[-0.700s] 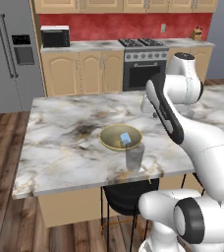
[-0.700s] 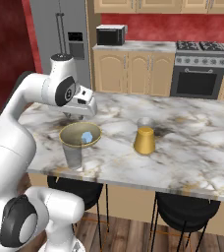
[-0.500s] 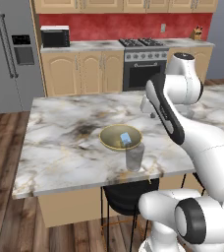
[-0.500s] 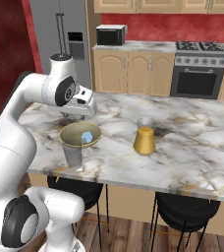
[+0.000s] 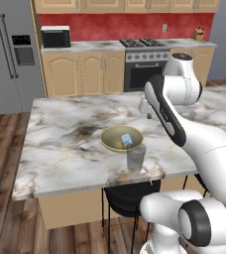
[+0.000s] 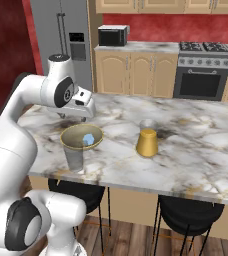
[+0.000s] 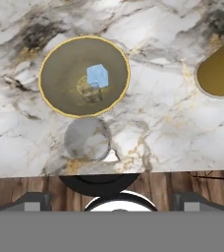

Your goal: There are two ice cubes in the ice bowl. Place both ice cubes in the glass cup.

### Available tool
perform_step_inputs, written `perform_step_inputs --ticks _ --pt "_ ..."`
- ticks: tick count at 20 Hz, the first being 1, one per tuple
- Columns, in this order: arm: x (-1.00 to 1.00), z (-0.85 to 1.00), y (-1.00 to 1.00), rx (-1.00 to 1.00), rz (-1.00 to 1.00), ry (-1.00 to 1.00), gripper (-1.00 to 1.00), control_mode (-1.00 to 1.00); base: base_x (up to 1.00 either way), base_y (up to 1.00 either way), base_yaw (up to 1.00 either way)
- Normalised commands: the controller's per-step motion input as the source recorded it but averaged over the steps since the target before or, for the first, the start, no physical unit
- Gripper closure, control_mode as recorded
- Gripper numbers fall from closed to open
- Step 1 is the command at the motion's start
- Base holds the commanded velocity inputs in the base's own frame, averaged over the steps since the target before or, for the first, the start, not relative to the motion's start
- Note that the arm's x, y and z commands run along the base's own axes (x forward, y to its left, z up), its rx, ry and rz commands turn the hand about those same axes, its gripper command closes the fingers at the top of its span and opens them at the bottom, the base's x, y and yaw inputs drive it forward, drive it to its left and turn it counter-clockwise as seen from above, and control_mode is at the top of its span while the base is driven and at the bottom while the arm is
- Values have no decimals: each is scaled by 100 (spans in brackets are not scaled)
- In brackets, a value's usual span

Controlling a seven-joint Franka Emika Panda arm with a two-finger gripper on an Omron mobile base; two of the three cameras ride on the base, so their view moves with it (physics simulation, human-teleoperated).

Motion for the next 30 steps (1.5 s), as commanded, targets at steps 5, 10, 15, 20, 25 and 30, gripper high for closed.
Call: perform_step_inputs --ticks 5,10,15,20,25,30 --pt "5 0 14 4 0 0 -100 -100 0 0 0" --pt "24 0 33 7 -1 0 -100 -100 0 0 0" --pt "10 0 8 1 0 0 -100 -100 0 0 0" --pt "7 0 0 0 0 0 -100 -100 0 0 0" --pt "10 0 0 0 0 0 -100 -100 0 0 0" --pt "19 0 0 0 0 4 -100 -100 0 0 0"
